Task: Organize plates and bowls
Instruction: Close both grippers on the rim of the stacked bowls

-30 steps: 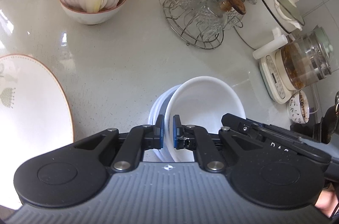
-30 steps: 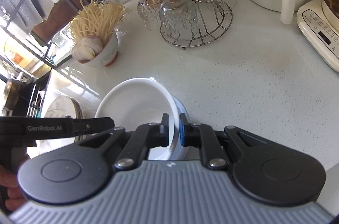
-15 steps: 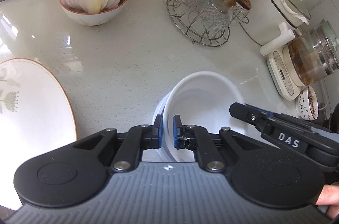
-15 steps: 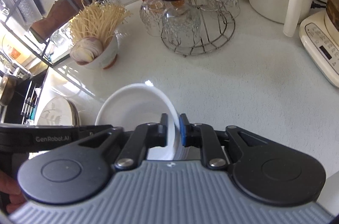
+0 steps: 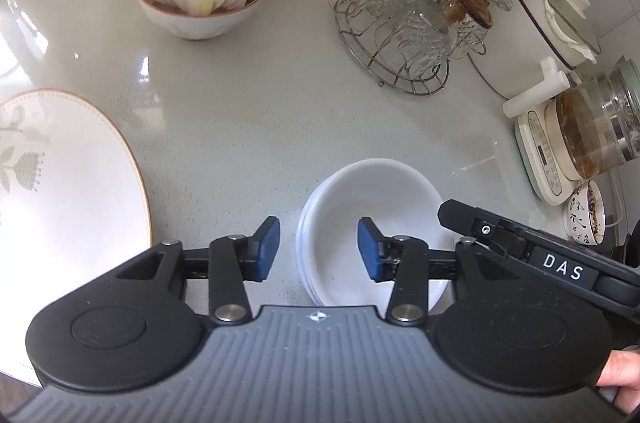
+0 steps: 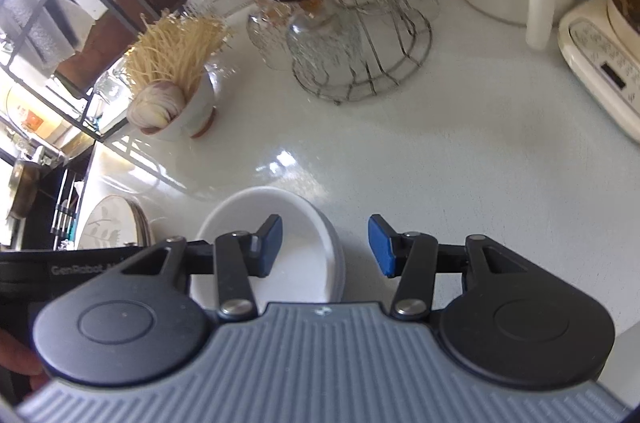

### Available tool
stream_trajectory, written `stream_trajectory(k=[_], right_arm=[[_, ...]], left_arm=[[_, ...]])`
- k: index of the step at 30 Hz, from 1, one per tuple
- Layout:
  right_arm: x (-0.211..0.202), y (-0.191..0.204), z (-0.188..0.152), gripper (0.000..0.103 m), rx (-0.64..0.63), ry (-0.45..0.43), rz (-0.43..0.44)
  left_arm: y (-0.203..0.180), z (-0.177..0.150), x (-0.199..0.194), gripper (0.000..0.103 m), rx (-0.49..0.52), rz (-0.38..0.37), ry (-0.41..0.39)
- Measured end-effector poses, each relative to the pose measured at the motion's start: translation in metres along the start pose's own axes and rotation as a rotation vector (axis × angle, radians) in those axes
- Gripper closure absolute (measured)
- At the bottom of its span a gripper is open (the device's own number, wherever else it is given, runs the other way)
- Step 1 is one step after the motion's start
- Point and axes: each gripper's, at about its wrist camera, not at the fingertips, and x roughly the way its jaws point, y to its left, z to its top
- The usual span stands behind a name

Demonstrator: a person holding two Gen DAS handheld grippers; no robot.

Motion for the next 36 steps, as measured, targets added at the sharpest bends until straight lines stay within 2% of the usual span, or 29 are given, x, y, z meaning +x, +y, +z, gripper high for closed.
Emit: stream_trajectory(k=[10,16,20,24,28,30,36], right_arm=[[0.023,-0.018,-0.016,0.053,0.071,0.104,0.027],[0.031,-0.021,-0.022,0.053,0.091,0.136,0.048],[0.035,-0.020,-0.024,0.053,0.078,0.153,0.060],[0.042,-0.020,-0.024,0.056,0.084,0.175,0.081],[0.046,-0.019,-0.020,0.058,0.093,0.180,0.094],[0.049,-0.017,-0.018,0.065,0.083,0.180,0.093],[0.051,-0.015,-0.016,0.070,0.087,0.167,0.088]], left_arm=[[0.003,-0.010,0.014,0.053,-0.041,0.020,0.004],[0.007,-0.014,0.024,0.054,-0.069,-0.011,0.030],[0.008,-0.018,0.030,0.055,-0.068,0.004,0.032],[0.016,-0.022,0.036,0.061,-0.097,-0.004,0.046],[0.022,-0.024,0.039,0.062,-0.120,-0.045,0.040],[0.022,-0.024,0.040,0.064,-0.119,-0.045,0.040],[0.024,-0.025,0.042,0.072,-0.097,-0.058,0.046]])
